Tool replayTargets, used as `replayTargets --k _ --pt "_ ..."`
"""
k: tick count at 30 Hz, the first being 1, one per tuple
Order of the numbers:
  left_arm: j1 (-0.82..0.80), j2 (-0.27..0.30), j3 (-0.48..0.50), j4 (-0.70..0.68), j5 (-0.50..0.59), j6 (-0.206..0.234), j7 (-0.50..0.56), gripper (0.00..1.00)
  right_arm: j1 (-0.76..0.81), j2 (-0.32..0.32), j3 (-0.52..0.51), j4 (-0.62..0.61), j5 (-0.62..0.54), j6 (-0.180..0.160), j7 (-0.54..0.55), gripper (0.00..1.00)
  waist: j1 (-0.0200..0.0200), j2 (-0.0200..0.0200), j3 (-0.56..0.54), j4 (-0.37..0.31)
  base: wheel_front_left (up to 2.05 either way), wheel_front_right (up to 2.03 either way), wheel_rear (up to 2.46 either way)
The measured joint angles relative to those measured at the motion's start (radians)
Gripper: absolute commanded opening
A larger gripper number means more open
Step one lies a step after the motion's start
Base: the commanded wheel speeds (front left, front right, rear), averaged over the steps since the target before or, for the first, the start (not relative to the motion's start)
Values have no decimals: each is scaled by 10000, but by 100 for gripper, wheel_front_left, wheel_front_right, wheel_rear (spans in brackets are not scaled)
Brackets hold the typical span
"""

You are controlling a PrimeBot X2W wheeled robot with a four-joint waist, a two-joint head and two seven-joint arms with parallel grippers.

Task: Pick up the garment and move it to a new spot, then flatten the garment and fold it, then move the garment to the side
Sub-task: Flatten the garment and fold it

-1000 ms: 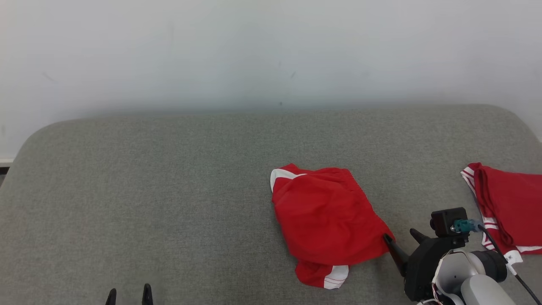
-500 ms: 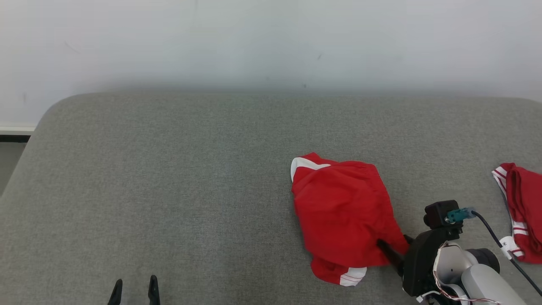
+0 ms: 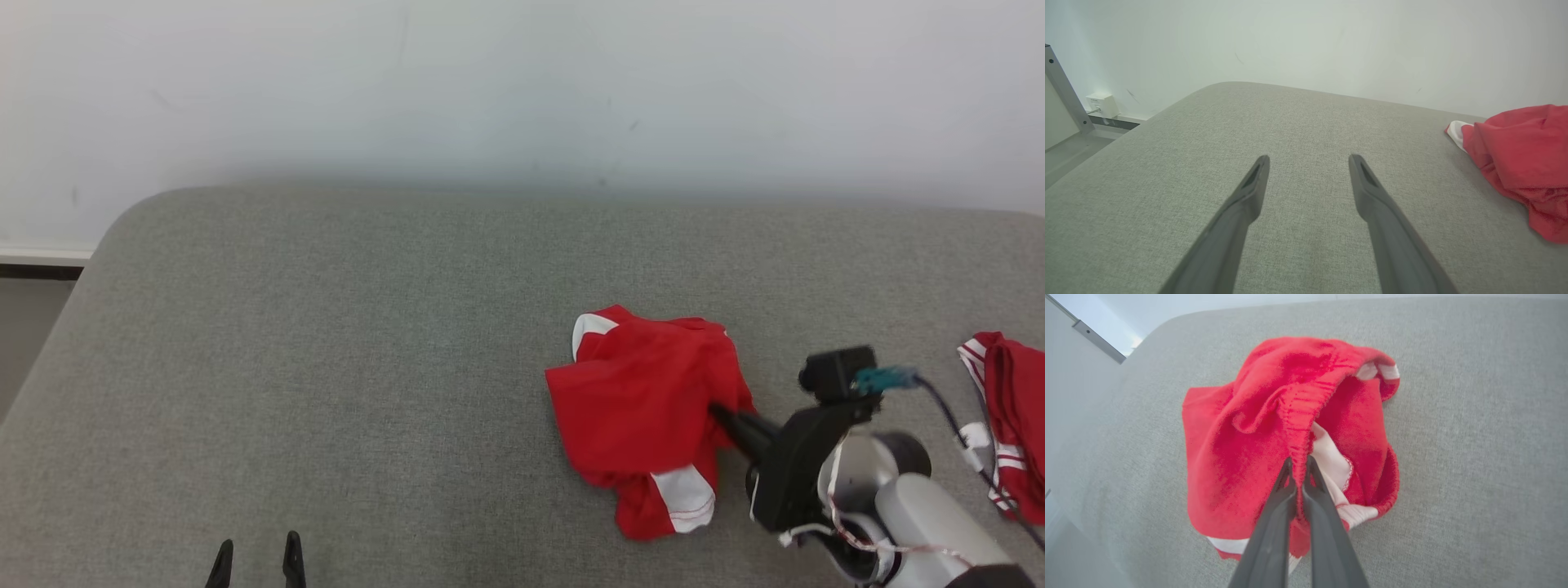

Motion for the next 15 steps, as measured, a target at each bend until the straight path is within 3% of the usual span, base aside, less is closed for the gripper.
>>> replayTargets --k 7,15 --pt "134 2 65 -67 -105 44 0 100 -810 21 -1114 -1154 94 0 -1381 0 0 -1 -280 -162 0 0 0" --pt "194 -4 21 -142 -203 127 0 100 -1697 213 -3181 -2311 -1720 0 -2748 0 0 0 -494 -454 0 0 0"
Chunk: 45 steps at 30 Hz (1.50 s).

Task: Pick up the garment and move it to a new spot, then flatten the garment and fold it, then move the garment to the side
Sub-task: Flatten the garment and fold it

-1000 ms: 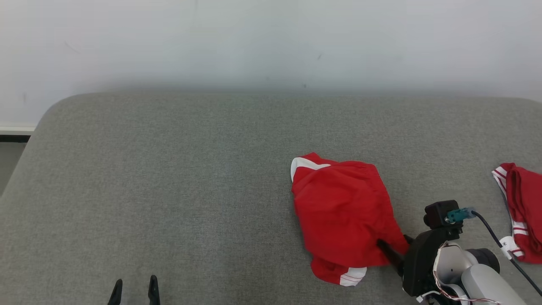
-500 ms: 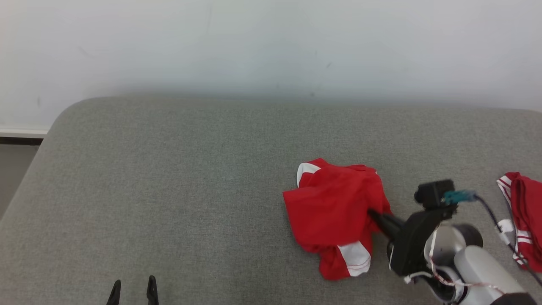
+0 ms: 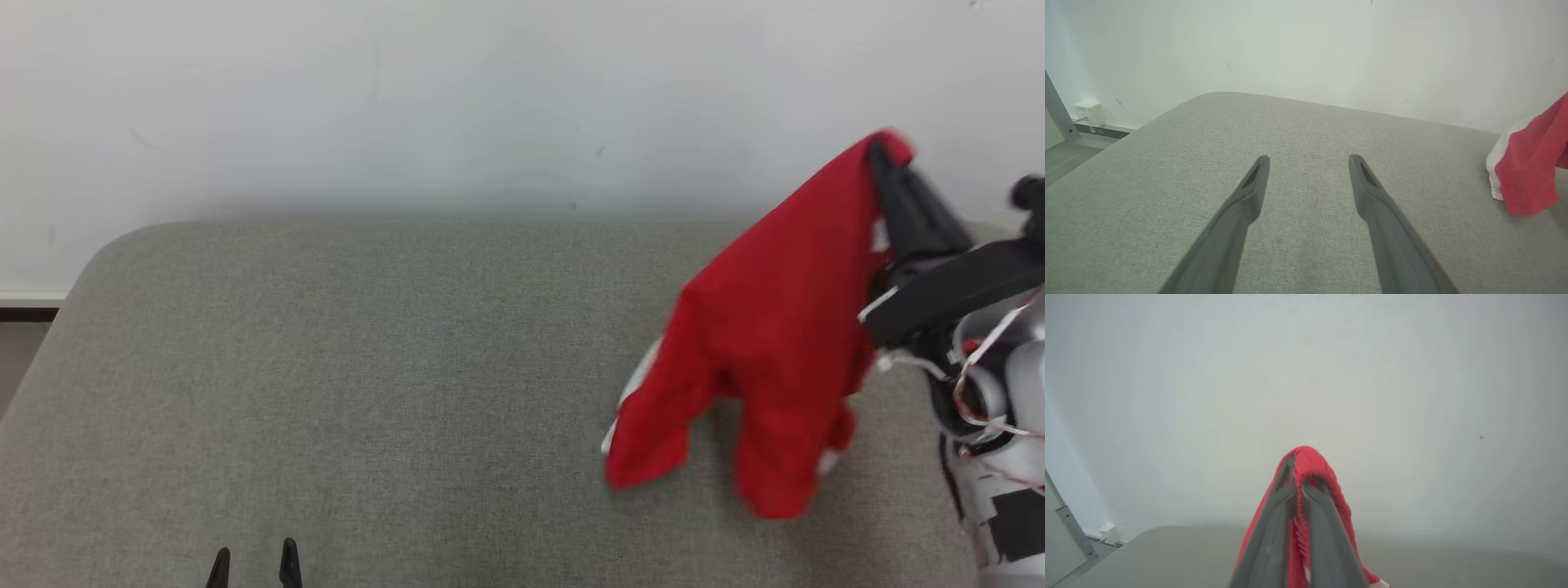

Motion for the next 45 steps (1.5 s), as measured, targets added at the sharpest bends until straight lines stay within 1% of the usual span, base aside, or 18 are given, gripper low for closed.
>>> replayTargets --k 4,7,10,11,14,16,20,22,23,24,25,30,38,41,45 --pt "-5 2 -44 12 -50 2 0 100 -468 328 -740 -803 -1179 0 -754 0 0 0 -54 -10 0 0 0" --pt "-12 -2 -100 29 -75 2 0 100 -612 658 -813 -1308 -1919 0 -959 0 0 0 -94 57 0 0 0" --pt "-11 2 -117 50 -113 12 0 100 -460 924 -245 -1183 -2297 0 -514 0 0 -1 -130 154 0 0 0" --pt "-11 2 -117 50 -113 12 0 100 -460 924 -245 -1183 -2297 0 -514 0 0 -1 -130 154 0 0 0" --pt "-12 2 -163 63 -136 13 0 100 18 1112 612 -445 -2265 0 92 0 0 0 -146 277 0 0 0" --pt "-12 0 -176 71 -151 13 0 100 243 1216 1162 46 -2096 0 313 0 0 0 -149 365 0 0 0" --pt "-9 2 -157 69 -153 13 0 100 472 1513 2015 790 -1735 0 389 0 0 0 -130 506 0 0 0" --pt "-5 2 -146 65 -151 13 0 100 488 1630 2259 1055 -1578 0 362 0 0 0 -117 548 0 0 0" --pt "-3 2 -140 61 -153 15 0 100 486 1682 2328 1160 -1490 0 324 2 0 0 -108 556 0 0 0" --pt "-1 2 -150 58 -153 42 0 100 485 1722 2382 1271 -1419 0 316 44 0 0 -102 557 0 0 0" --pt "0 2 -148 56 -151 59 0 100 485 1743 2472 1348 -1354 0 307 100 0 0 -97 551 0 0 0" --pt "36 2 -142 40 -151 84 0 100 469 1793 2644 1549 -1099 0 207 100 0 0 -103 423 0 0 0" --pt "57 2 -117 50 -151 77 -2 100 474 1695 2428 1584 -1009 0 169 100 0 0 -139 -41 0 0 0" --pt "53 4 -157 44 -159 79 0 100 577 1666 2355 1732 -986 0 512 100 0 0 -147 -257 0 0 0" --pt "44 0 -199 54 -171 86 0 100 1120 1561 2479 2046 -802 0 1547 100 0 0 -156 -523 0 0 0"
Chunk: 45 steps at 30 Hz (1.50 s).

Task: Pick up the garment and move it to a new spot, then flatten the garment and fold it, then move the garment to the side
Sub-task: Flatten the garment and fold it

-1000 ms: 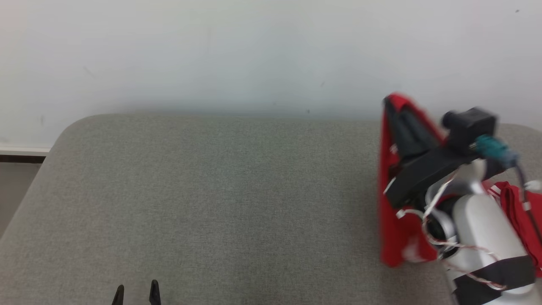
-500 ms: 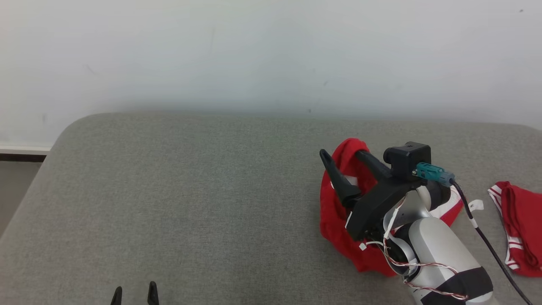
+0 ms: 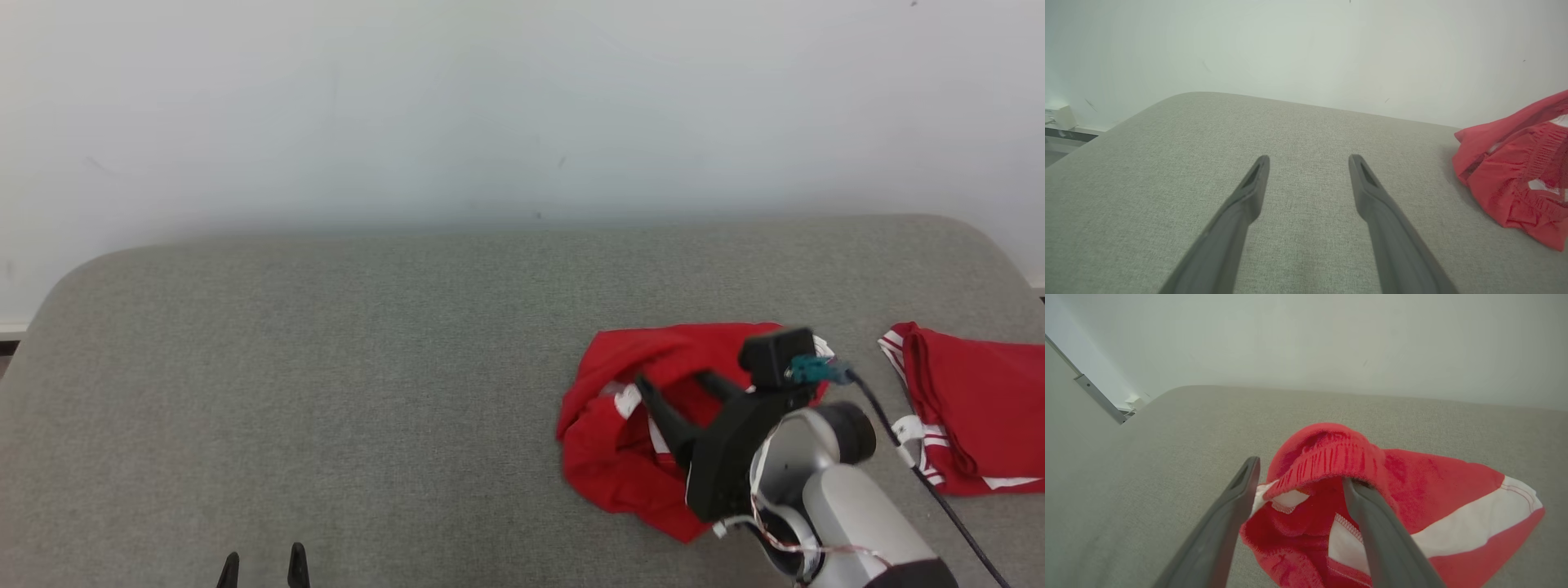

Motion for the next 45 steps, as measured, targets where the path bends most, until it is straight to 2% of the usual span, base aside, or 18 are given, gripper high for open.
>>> replayTargets --k 7,16,18,26,33,38,45 --pt "-10 0 -19 17 -23 0 0 100 946 -288 616 -290 723 0 1505 100 0 0 -3 -269 0 0 0" --pt "-38 2 -63 2 -40 15 0 100 1935 -1118 1697 -1641 1730 0 3062 100 0 0 8 -303 0 0 0" --pt "-49 0 -58 2 -48 15 0 100 2089 -1313 1812 -2071 1914 0 3122 100 0 0 17 -310 0 0 0" --pt "-90 0 8 -150 -35 44 0 100 2447 -1411 639 -3674 1588 0 1616 100 0 0 22 -494 0 0 0" --pt "-79 0 230 -234 -59 107 -2 100 3459 -1317 -1127 -4794 545 0 -274 100 0 0 9 -877 0 0 0" --pt "-71 0 384 -270 -81 163 -2 100 4050 -1112 -2157 -4928 -198 0 -1593 100 0 0 28 -1225 0 0 0" --pt "-92 2 435 -259 -79 117 0 100 4698 -1258 -2569 -3983 -1197 -2 -3590 100 0 0 53 -1706 0 0 0"
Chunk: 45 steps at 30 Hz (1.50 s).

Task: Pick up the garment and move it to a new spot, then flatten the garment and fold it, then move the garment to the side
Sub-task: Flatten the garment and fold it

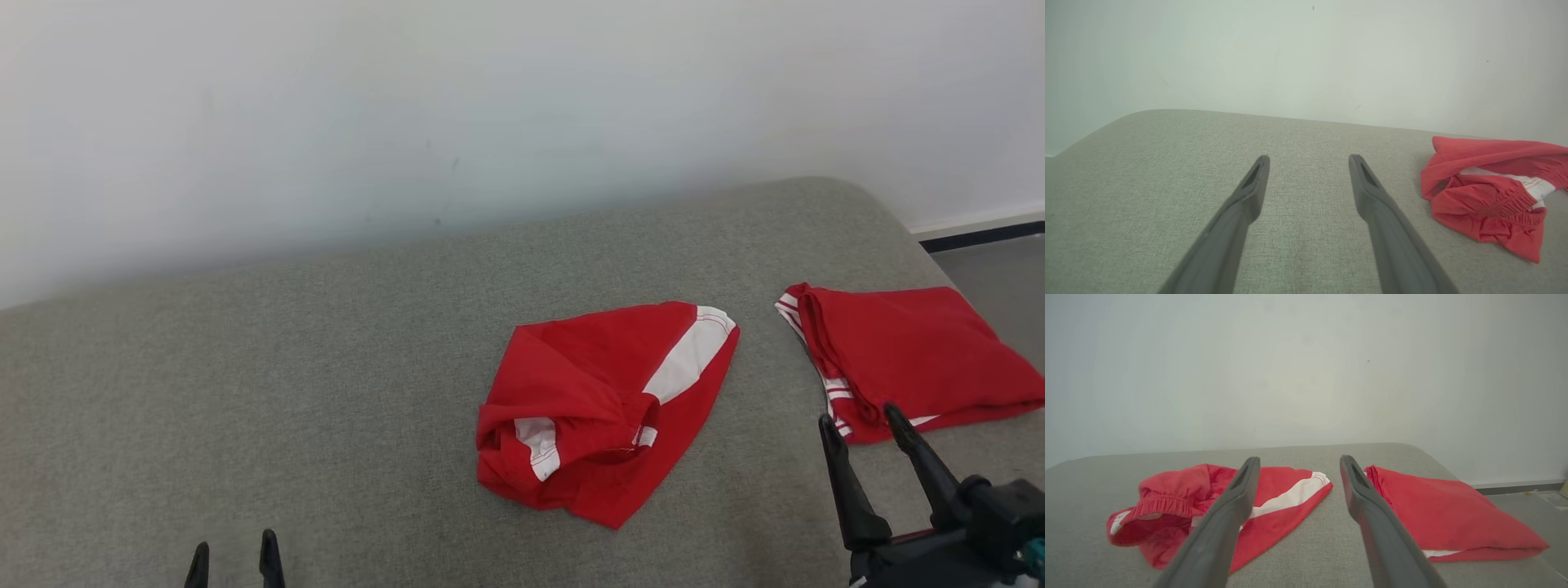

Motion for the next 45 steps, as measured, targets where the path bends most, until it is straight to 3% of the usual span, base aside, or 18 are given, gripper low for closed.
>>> replayTargets --k 6,13,19,25,29,35,42,45 --pt "-14 -2 -44 67 0 -29 0 100 174 -46 4 1191 -523 2 -1208 100 0 0 15 -65 0 0 0" --pt "-12 4 -407 213 -35 -297 -2 100 85 167 102 1741 -566 2 -1523 100 0 0 39 3 0 0 0" --pt "-166 -6 -2205 1057 -46 -805 -2 100 -85 176 293 1898 -575 2 -1607 100 0 0 60 -35 0 0 0" --pt "-1274 -2 -4351 2063 -100 -882 12 100 -257 194 522 1933 -552 2 -1632 100 0 0 130 -236 0 0 0" --pt "-2143 52 -4721 2550 234 -884 10 100 -309 242 681 1990 -523 2 -1618 100 0 1 183 -479 0 0 0" --pt "-3045 84 -5009 3225 1122 -447 0 100 -444 278 759 2031 -500 2 -1584 100 0 0 263 -952 0 0 0" --pt "-3613 102 -4876 3632 1799 610 0 100 -464 366 757 2098 -500 2 -1576 100 0 1 369 -1482 0 0 0" --pt "-3737 107 -4853 4021 1879 815 0 100 -472 416 779 2128 -502 2 -1576 100 1 0 413 -1641 0 0 0"
